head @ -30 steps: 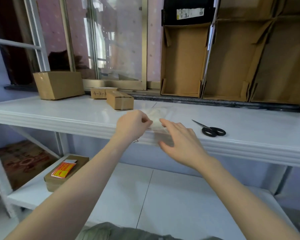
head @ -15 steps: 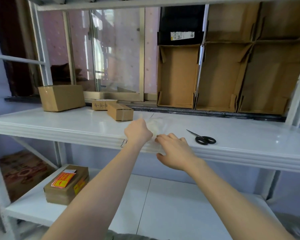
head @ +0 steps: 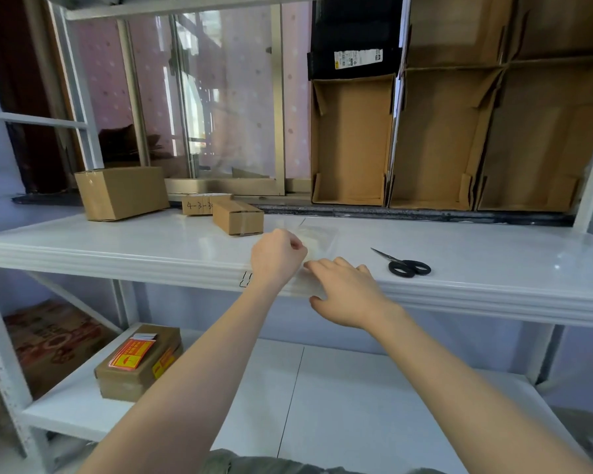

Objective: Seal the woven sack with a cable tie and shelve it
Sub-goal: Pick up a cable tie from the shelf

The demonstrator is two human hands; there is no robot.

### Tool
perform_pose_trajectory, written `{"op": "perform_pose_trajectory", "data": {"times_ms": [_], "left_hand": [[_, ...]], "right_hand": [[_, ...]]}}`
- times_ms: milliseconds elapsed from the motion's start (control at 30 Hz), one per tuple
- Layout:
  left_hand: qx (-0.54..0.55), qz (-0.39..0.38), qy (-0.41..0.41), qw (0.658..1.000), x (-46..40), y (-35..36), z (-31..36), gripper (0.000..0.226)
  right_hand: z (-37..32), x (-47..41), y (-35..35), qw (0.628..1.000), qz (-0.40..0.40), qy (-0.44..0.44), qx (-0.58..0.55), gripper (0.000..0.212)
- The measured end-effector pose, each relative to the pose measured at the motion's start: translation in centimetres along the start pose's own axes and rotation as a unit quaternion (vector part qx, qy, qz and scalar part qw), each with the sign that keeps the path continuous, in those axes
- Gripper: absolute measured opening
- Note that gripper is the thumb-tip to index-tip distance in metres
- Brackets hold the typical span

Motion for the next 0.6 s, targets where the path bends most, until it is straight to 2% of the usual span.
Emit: {"op": "perform_pose_trajectory", "data": {"times_ms": [67,200,267,367,500,600], "left_hand": [[0.008,-0.020,0.015,1.000,0.2,0.2,0.1,0.034],[0.029,-0.053,0.020,0.998,0.4,0.5,0.1,0.013],[0.050,-0.054,0.028,0.997,0.4,0.4,-0.1,0.013],[0.066,-0.031,0.047,0.996,0.5,0.0,-0.2,0.023],[0.084,0.027,0.094,0.992,0.9,-1.1,0.0,0.013],[0.093,0.052,0.148,0.983,1.7,-1.8,0.1,0.008]], "right_hand": [[0.0,-0.2,0.1,1.000,0.002,-0.003,0.003,0.051],[-0.1,-0.5,0.2,1.000,0.000,0.002,0.021,0.045],[-0.1,-0.6,0.2,1.000,-0.001,0.005,0.027,0.044],[-0.2,-0.7,0.4,1.000,0.004,0.004,0.028,0.053],[-0.2,-0.7,0.5,0.999,0.008,0.007,0.039,0.067],[-0.2,-1.0,0.7,0.999,-0.001,0.015,0.046,0.062]]}}
Point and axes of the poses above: each hand's wrist, its own x-axis away from the middle knuckle, its own y-axis out of the palm, z = x × y, the point moved 7 cm from there along -x, towards the middle knuckle, and after that the axes turned 11 degrees about x, right-handed, at the moved point
